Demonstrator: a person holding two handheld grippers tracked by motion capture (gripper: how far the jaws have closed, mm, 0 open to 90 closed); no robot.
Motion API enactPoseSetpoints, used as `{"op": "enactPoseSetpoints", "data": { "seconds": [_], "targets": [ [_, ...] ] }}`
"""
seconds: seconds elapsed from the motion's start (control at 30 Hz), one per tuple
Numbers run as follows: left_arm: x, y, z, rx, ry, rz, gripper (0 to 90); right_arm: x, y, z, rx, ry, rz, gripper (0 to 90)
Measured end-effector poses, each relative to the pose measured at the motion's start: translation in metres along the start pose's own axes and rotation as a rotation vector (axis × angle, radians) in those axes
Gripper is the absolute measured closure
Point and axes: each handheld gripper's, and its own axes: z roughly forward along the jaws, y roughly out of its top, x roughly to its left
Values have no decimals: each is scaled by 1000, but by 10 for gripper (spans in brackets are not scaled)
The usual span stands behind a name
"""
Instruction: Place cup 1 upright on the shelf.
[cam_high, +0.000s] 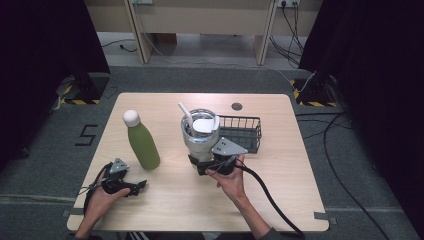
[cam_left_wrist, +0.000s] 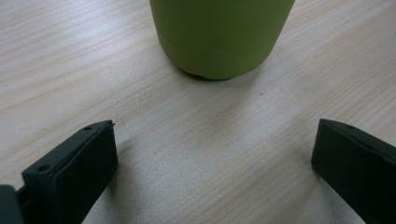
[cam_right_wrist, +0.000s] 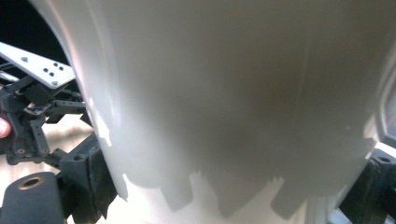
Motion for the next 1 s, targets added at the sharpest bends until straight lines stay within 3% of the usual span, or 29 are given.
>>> {"op": "enactPoseSetpoints", "data": {
  "seconds": [0.6,1.0],
  "targets": [
    [0,0,0,0,0,0,0,-37,30,-18,16,-101,3,110],
    [0,0,0,0,0,0,0,-69,50,-29,11,-184,-1,110]
  ]
}}
